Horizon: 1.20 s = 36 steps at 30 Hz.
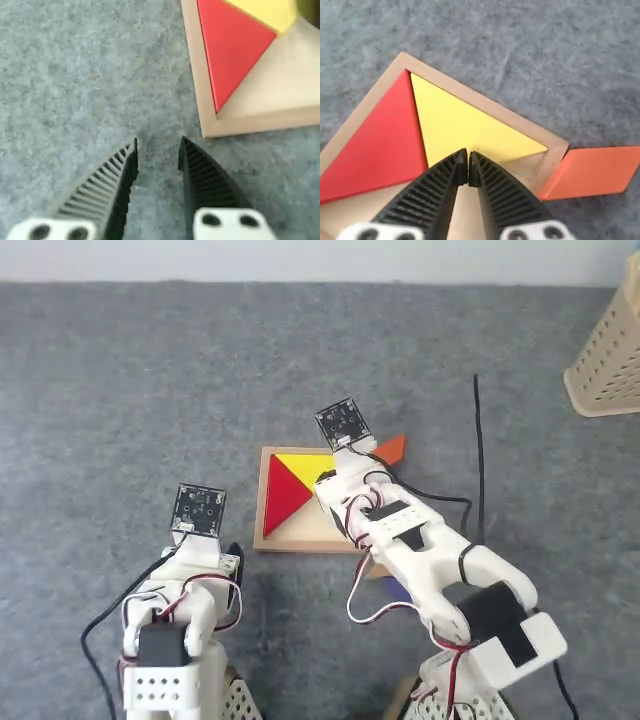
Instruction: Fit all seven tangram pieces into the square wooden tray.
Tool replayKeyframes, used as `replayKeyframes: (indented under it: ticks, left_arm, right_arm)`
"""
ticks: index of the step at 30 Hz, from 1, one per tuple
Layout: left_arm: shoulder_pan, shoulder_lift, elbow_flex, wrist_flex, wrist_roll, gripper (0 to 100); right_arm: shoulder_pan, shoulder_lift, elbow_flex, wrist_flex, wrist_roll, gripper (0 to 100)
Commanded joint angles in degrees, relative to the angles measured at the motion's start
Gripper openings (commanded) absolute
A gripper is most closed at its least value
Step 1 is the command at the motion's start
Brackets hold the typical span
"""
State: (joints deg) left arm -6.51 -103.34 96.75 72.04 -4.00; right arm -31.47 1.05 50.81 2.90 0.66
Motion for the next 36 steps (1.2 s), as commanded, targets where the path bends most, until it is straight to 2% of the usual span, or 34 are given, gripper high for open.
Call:
replayKeyframes:
  ticks: [1, 21, 27, 36]
  left_arm:
    - [0.0, -0.88, -0.22, 0.26, 0.44, 13]
    - [0.0, -0.88, -0.22, 0.26, 0.44, 13]
    - [0.0, -0.88, -0.22, 0.26, 0.44, 13]
    - [0.0, -0.88, -0.22, 0.26, 0.44, 13]
  right_arm:
    - [0.57, -0.84, -0.35, -1.36, 0.79, 0.9]
    - [0.48, -0.84, -0.7, -0.31, 1.05, 0.9]
    - [0.48, 1.8, -9.67, 13.93, 0.62, 0.9]
    - [0.48, 8.4, -15.91, 14.2, 0.88, 0.9]
